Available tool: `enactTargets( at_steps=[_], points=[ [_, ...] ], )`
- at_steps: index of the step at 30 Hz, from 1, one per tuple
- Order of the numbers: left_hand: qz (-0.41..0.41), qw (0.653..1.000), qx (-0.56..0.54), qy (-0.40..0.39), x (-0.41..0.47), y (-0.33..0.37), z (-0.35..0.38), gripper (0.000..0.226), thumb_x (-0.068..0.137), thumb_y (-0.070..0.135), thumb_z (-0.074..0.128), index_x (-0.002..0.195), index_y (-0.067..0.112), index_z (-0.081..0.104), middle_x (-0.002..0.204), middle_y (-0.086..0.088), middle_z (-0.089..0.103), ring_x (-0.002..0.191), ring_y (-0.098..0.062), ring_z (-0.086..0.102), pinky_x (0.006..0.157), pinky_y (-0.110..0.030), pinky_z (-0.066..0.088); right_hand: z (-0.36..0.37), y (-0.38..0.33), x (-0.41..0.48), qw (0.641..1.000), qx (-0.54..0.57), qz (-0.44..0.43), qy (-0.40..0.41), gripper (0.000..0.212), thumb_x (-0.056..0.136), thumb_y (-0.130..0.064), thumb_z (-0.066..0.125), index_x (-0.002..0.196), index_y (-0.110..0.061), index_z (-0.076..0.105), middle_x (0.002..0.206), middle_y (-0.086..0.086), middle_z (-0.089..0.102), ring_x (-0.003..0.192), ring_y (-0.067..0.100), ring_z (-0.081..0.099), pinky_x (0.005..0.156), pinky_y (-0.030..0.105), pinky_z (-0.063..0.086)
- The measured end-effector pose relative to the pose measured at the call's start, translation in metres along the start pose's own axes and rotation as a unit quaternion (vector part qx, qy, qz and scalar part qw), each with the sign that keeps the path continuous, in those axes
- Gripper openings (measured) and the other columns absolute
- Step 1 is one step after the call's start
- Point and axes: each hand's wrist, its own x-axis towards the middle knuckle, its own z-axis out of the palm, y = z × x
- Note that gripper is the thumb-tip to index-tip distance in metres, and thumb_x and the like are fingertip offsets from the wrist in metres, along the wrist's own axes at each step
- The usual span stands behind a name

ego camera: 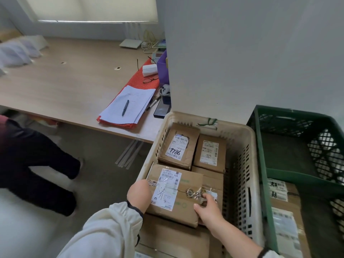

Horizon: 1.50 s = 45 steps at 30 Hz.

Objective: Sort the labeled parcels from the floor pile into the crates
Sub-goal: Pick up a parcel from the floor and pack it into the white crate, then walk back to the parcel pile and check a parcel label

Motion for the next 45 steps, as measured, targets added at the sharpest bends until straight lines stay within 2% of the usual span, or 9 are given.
enactTargets(
  at_steps=[4, 9, 12, 17, 24, 28, 34, 38, 45],
  points=[
    [-0.016, 0.998, -0.050, 0.022, -0.006, 0.004, -0.023, 0.024, 0.092, 0.015, 0.049, 0.111, 0.007, 0.061, 0.110, -0.008, 0.065, 0.099, -0.022, 0.065, 0.082, -0.028, 0.053, -0.018, -0.021, -0.007, 0.994, -0.087, -0.065, -0.002, 0.047, 0.090, -0.014, 0.058, 0.135, -0.013, 0.042, 0.132, 0.006, 0.054, 0.116, 0.021, 0.054, 0.091, 0.026, 0.046],
    [0.006, 0.973, -0.226, 0.052, -0.038, 0.022, -0.058, 0.037, 0.092, 0.024, 0.052, 0.126, 0.010, 0.054, 0.120, -0.009, 0.062, 0.101, -0.023, 0.062, 0.085, -0.030, 0.052, -0.055, -0.064, -0.034, 0.962, -0.217, -0.168, -0.005, 0.055, 0.089, -0.016, 0.057, 0.140, -0.012, 0.037, 0.139, 0.009, 0.043, 0.116, 0.022, 0.054, 0.087, 0.028, 0.049],
    [0.033, 0.966, -0.251, 0.048, -0.068, 0.032, -0.069, 0.040, 0.090, 0.026, 0.052, 0.128, 0.013, 0.053, 0.121, -0.007, 0.060, 0.097, -0.021, 0.061, 0.081, -0.029, 0.053, -0.069, -0.079, -0.058, 0.935, -0.291, -0.198, -0.029, 0.064, 0.091, -0.023, 0.054, 0.147, -0.011, 0.025, 0.149, 0.009, 0.033, 0.128, 0.024, 0.045, 0.097, 0.030, 0.042],
    [-0.016, 0.959, -0.270, 0.079, -0.121, 0.015, -0.065, 0.030, 0.089, 0.028, 0.054, 0.112, 0.010, 0.064, 0.103, -0.004, 0.064, 0.091, -0.017, 0.060, 0.079, -0.027, 0.048, -0.069, -0.081, -0.097, 0.859, -0.414, -0.293, -0.064, 0.055, 0.090, -0.027, 0.057, 0.140, -0.015, 0.036, 0.140, 0.005, 0.042, 0.119, 0.022, 0.051, 0.091, 0.028, 0.046],
    [-0.135, 0.926, -0.337, 0.102, -0.215, -0.069, -0.036, 0.035, 0.089, 0.030, 0.055, 0.117, 0.011, 0.060, 0.118, -0.005, 0.061, 0.111, -0.022, 0.056, 0.093, -0.030, 0.046, -0.006, -0.075, -0.157, 0.755, -0.520, -0.382, -0.120, 0.050, 0.091, -0.027, 0.050, 0.137, -0.010, 0.039, 0.141, 0.009, 0.043, 0.124, 0.025, 0.047, 0.099, 0.033, 0.042],
    [-0.227, 0.895, -0.361, 0.129, -0.298, -0.155, 0.000, 0.032, 0.089, 0.031, 0.054, 0.115, 0.013, 0.062, 0.118, -0.003, 0.062, 0.112, -0.022, 0.056, 0.088, -0.026, 0.042, 0.075, -0.057, -0.216, 0.677, -0.554, -0.449, -0.183, 0.045, 0.089, -0.025, 0.051, 0.131, -0.013, 0.044, 0.134, 0.009, 0.047, 0.118, 0.025, 0.050, 0.098, 0.035, 0.044],
    [-0.414, 0.782, -0.440, 0.153, -0.507, -0.294, 0.113, 0.021, 0.089, 0.028, 0.057, 0.096, 0.011, 0.067, 0.096, -0.009, 0.065, 0.094, -0.024, 0.061, 0.080, -0.026, 0.043, 0.230, 0.026, -0.355, 0.542, -0.596, -0.514, -0.296, 0.057, 0.088, -0.026, 0.053, 0.141, -0.011, 0.037, 0.141, 0.011, 0.042, 0.121, 0.026, 0.051, 0.095, 0.029, 0.045],
    [-0.540, 0.700, -0.447, 0.135, -0.683, -0.359, 0.207, 0.021, 0.089, 0.020, 0.053, 0.069, 0.015, 0.049, 0.071, -0.007, 0.047, 0.075, -0.020, 0.046, 0.057, -0.027, 0.031, 0.332, 0.136, -0.481, 0.433, -0.607, -0.542, -0.387, 0.059, 0.091, -0.029, 0.053, 0.144, -0.012, 0.034, 0.145, 0.010, 0.039, 0.129, 0.025, 0.043, 0.099, 0.025, 0.038],
    [-0.691, 0.519, -0.468, 0.185, -0.918, -0.398, 0.298, 0.020, 0.088, 0.021, 0.055, 0.068, 0.017, 0.052, 0.075, -0.007, 0.052, 0.073, -0.020, 0.048, 0.058, -0.025, 0.034, 0.423, 0.340, -0.680, 0.238, -0.594, -0.545, -0.541, 0.059, 0.090, -0.030, 0.054, 0.144, -0.015, 0.035, 0.148, 0.005, 0.037, 0.130, 0.021, 0.043, 0.100, 0.025, 0.037]
  ],
)
